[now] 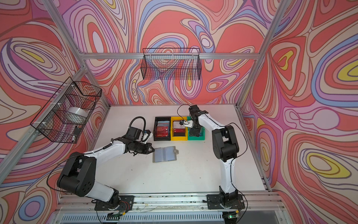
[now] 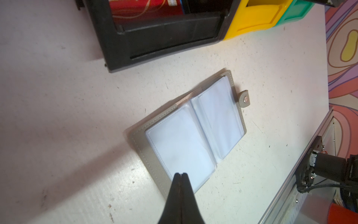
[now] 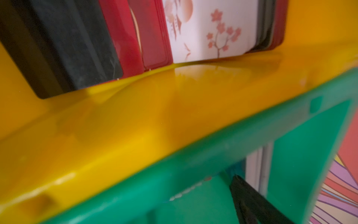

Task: Take the credit cards out of the card holder
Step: Place the credit card in the storage box, then reset both arms

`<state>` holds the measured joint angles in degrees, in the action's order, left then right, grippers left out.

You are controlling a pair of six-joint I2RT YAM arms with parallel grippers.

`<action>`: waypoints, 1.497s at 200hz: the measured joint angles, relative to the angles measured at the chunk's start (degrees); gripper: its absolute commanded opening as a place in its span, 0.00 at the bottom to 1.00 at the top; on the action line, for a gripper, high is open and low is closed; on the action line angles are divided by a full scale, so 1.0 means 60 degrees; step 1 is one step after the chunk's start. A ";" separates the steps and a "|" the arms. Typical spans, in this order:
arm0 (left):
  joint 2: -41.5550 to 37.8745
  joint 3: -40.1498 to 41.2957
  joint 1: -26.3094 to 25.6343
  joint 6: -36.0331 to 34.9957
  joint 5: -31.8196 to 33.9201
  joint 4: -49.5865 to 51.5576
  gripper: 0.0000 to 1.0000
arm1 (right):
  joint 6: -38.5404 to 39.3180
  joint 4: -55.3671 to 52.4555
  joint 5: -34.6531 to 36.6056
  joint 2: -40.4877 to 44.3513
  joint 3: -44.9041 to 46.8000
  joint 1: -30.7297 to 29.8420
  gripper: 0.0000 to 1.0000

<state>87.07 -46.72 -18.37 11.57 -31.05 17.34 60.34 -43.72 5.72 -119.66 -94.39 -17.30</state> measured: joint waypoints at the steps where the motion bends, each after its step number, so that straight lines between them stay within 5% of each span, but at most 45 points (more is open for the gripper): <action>1: 0.0000 0.0000 0.0000 0.0000 0.0000 0.0000 0.00 | -0.0004 0.0011 0.0000 0.0007 0.0011 0.0000 0.98; 85: -0.0146 0.0000 0.0000 0.0000 0.0011 0.0004 0.00 | -0.0667 0.0674 0.0160 0.0765 0.0098 0.0000 0.93; 130: -0.0437 0.0000 0.0000 0.0000 0.0040 0.0018 0.00 | -0.1286 0.0317 -0.0554 0.2543 0.0444 0.0000 0.87; 149: -0.0525 -0.0022 0.0000 0.0000 0.0040 0.0091 0.00 | -0.1770 0.0317 -0.1096 0.3439 0.0750 0.0000 0.81; 177: -0.0590 -0.0069 0.0000 0.0000 0.0051 0.0200 0.00 | -0.2845 0.0459 -0.1880 0.4586 0.1406 0.0000 0.54; 195: -0.0714 -0.0073 0.0000 0.0000 0.0102 0.0259 0.00 | -0.3566 0.0761 -0.2364 0.5264 0.2007 0.0000 0.49; 197: -0.0743 -0.0073 0.0000 0.0004 0.0109 0.0273 0.00 | -0.3738 0.0801 -0.2433 0.5359 0.2106 0.0000 0.51; 201: -0.0794 -0.0073 0.0000 0.0004 0.0109 0.0291 0.00 | -0.3920 0.0892 -0.2579 0.5537 0.2273 0.0000 0.89; 205: -0.0860 -0.0073 0.0000 0.0004 0.0109 0.0302 0.00 | -0.4127 0.0951 -0.2718 0.5701 0.2433 0.0004 0.98; 266: -0.2080 0.0280 0.0007 0.0484 -0.0372 -0.0415 0.00 | -0.7723 0.2692 -0.4783 0.8859 0.5253 0.0000 0.98; 299: -0.2371 0.1049 0.0007 0.1049 -0.0652 -0.1078 0.00 | -0.9683 0.3075 -0.5617 0.9209 0.5825 0.0000 0.98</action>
<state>72.84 -40.42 -18.33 17.87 -34.96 10.87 2.24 -25.28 -27.99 -64.40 -59.44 -17.30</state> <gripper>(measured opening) 0.046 0.984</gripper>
